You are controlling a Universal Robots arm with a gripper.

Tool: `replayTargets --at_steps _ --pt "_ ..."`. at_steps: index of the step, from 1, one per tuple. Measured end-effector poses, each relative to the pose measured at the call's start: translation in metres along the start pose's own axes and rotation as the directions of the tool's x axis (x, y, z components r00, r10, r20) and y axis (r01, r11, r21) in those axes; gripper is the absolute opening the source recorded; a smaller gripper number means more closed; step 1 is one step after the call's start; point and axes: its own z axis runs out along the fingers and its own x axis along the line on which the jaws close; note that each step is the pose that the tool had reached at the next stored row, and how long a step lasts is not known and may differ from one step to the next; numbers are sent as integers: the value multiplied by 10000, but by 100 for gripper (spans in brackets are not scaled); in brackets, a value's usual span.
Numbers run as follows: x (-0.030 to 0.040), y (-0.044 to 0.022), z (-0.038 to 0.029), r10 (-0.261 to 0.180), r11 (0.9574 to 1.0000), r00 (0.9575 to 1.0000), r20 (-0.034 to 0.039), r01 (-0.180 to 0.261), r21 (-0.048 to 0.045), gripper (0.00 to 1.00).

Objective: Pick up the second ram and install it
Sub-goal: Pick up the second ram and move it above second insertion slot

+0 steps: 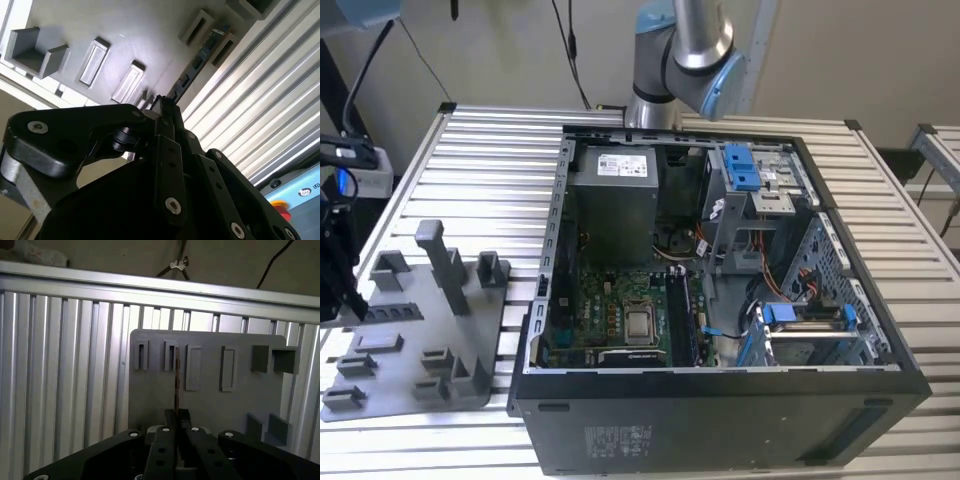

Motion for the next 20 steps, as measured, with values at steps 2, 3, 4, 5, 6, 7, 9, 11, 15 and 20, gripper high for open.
replayTargets --at_steps 2,3,4,5,6,7,9,11,15,20 --pt "1 0 -30 8 10000 10000 0 -8 1 14" --pt "3 0 -35 16 10000 10000 0 -16 2 14" --pt "3 0 -39 22 10000 10000 1 -22 3 14" --pt "3 0 -46 27 10000 10000 0 -27 2 14" --pt "2 0 -55 33 10000 10000 0 -33 2 14" --pt "3 -1 -56 55 10000 10000 1 -55 3 14" --pt "14 0 -79 114 9999 9999 1 -114 0 14" --pt "12 2 -136 131 9999 9999 1 -131 -1 14" --pt "8 3 -270 141 9999 9999 2 -141 -2 14" --pt "3 4 -395 176 9998 9998 2 -176 0 14"
